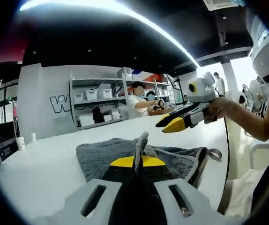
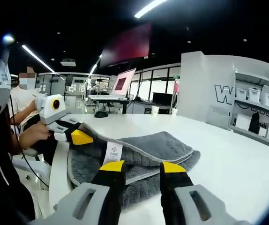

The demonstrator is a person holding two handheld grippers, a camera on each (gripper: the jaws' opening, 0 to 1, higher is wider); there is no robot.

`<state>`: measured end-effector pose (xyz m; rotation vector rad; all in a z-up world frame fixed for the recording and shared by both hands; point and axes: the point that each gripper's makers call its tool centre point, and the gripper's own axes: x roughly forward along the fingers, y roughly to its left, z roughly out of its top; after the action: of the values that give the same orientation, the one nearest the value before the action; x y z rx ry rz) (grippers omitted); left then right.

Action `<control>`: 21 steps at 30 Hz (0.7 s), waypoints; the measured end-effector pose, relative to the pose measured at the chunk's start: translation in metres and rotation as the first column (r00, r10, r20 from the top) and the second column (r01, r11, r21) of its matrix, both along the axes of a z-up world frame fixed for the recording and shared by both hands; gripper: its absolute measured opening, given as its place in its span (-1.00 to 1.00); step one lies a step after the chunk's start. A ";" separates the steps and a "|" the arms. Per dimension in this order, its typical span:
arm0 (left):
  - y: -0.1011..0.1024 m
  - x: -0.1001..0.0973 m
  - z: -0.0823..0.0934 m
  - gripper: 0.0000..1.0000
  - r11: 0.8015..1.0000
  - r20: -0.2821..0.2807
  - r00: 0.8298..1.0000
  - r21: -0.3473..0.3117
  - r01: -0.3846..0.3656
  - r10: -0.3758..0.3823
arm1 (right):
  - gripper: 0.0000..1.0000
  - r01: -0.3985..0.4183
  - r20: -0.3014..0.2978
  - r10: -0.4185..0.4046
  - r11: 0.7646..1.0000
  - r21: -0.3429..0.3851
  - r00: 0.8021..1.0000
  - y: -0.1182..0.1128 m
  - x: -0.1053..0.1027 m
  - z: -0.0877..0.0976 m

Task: Open the folded towel by lifting each exposed corner and separating the folded layers until the towel lies flat within the target outline without major curled edges

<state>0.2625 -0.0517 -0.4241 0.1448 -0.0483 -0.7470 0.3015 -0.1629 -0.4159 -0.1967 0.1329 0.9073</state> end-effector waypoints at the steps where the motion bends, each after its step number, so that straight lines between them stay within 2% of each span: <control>1: 0.001 0.000 0.000 -0.97 1.000 -0.002 1.000 -0.005 0.000 0.000 | -0.53 0.000 0.000 0.000 1.000 -0.001 1.000 0.001 0.001 0.000; 8: 0.008 0.001 -0.001 -0.97 1.000 0.005 1.000 -0.012 -0.026 0.026 | -0.54 -0.001 -0.026 0.001 1.000 0.012 1.000 0.006 0.010 -0.002; 10: 0.017 0.004 0.000 -0.97 0.997 0.013 0.998 -0.042 -0.059 0.060 | -0.55 -0.001 -0.027 0.002 1.000 0.011 1.000 0.009 0.019 0.000; 12: 0.024 0.006 0.004 -0.97 0.989 0.005 0.995 -0.118 -0.095 0.096 | -0.55 -0.008 -0.034 0.009 0.999 0.035 0.999 0.013 0.027 0.005; 17: 0.029 0.007 0.000 -0.97 0.982 -0.024 0.995 -0.163 -0.100 0.097 | -0.57 0.001 -0.057 0.001 0.999 0.046 0.998 0.016 0.038 0.008; 21: 0.030 0.008 0.003 -0.97 0.977 -0.029 0.995 -0.184 -0.103 0.099 | -0.62 0.000 -0.050 0.003 0.998 0.059 0.999 0.018 0.043 0.014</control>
<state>0.2710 -0.0213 -0.4212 -0.0381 -0.0906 -0.6390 0.3445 -0.1454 -0.4017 -0.1191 0.1521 0.9170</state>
